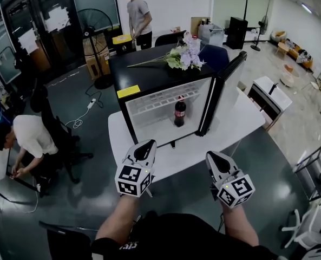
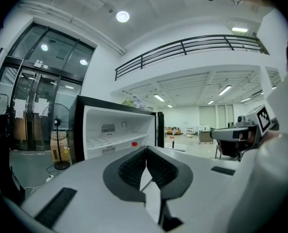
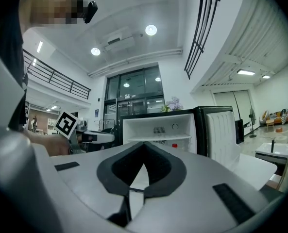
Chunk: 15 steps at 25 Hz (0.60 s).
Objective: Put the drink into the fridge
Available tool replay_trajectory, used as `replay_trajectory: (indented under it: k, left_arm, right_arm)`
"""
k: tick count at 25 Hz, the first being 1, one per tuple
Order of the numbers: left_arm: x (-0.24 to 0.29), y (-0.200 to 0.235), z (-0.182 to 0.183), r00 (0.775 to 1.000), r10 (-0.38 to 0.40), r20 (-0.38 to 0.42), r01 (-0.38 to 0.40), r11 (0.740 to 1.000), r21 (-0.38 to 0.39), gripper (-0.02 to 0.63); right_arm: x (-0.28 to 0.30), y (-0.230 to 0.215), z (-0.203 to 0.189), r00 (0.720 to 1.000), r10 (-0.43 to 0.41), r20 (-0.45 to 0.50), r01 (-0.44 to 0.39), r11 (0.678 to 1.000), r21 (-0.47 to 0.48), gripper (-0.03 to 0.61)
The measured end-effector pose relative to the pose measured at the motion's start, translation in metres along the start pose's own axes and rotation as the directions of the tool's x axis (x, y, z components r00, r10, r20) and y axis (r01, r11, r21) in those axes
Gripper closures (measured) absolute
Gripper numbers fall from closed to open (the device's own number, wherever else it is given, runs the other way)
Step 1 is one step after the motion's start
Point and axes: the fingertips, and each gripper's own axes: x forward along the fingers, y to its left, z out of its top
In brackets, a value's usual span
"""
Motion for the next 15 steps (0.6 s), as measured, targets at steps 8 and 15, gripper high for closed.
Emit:
replay_trajectory:
  k: [8,15]
  left_arm:
    - [0.003,-0.006,0.001,1.000,-0.025,-0.011,0.026,1.000,0.007,0.597]
    - [-0.002,0.002,-0.006,0.999,-0.028,-0.024,0.028,1.000,0.008,0.597]
  right_arm:
    - [0.000,0.004,0.003,1.000,-0.002,0.005,0.002,1.000,-0.003,0.566]
    - [0.009,0.013,0.002,1.000,0.009,0.003,-0.009,1.000,0.008,0.566]
